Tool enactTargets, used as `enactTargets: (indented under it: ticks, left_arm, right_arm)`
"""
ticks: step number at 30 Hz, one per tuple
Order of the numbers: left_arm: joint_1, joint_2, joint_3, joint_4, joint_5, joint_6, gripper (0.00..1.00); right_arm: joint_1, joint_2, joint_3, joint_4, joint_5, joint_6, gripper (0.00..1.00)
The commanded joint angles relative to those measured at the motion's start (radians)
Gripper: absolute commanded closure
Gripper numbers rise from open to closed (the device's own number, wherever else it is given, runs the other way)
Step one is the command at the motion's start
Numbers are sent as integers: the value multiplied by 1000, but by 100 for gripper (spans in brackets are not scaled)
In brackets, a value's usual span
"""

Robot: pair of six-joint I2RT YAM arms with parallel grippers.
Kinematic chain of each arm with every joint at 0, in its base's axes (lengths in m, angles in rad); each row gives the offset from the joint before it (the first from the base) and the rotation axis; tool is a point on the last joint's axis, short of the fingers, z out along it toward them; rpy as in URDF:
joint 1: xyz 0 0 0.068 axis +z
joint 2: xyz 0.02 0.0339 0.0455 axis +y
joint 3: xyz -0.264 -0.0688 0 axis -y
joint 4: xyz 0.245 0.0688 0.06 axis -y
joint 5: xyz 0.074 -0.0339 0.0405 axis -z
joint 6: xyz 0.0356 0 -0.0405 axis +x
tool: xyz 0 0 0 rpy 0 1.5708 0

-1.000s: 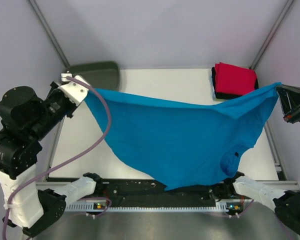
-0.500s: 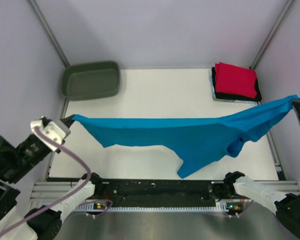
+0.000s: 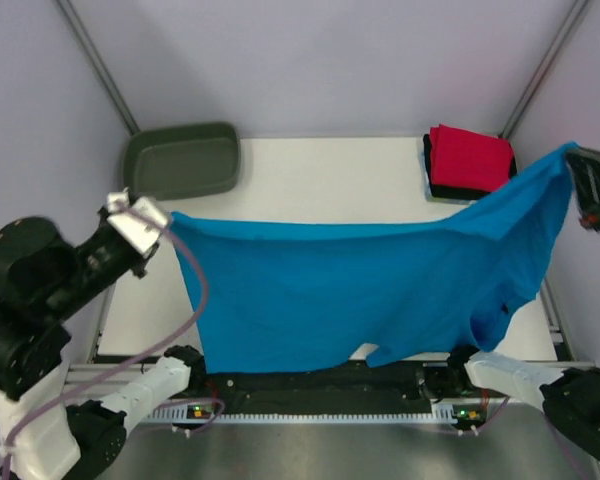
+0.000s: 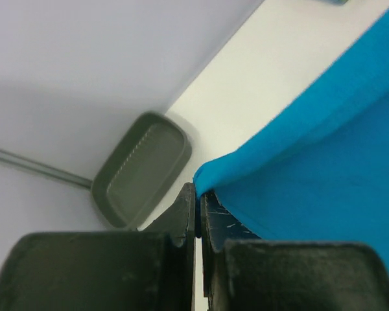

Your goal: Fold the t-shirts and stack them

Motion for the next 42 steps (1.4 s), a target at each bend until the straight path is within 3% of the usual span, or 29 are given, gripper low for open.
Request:
enactTargets:
  ticks: [1, 4, 8, 13, 19, 25, 30, 42]
  left_arm:
    - [6, 173, -96, 146, -182, -36, 100]
    - [6, 242, -212, 249, -224, -56, 100]
    - [48, 340, -399, 408, -205, -121, 100]
    - [96, 554, -449, 573, -216, -157, 100]
    - [110, 870, -337, 640, -233, -159, 100]
    - [134, 1050, -210, 657, -276, -156, 100]
    - [141, 1139, -102, 673, -314, -159, 100]
    - [124, 1220, -53, 743, -409, -115, 100]
  right_arm:
    - [-6, 216, -87, 165, 146, -133, 100]
    - [-37, 294, -228, 259, 130, -170, 100]
    - [-178, 374, -472, 427, -20, -115, 100]
    - [-281, 550, -634, 667, -155, -84, 100]
    - [-327, 825, -579, 759, -231, -103, 100]
    - [-382, 998, -479, 779, -298, -75, 100]
    - [-405, 1090, -413, 817, -321, -68, 100]
    - [-425, 1284, -254, 886, -399, -48, 100]
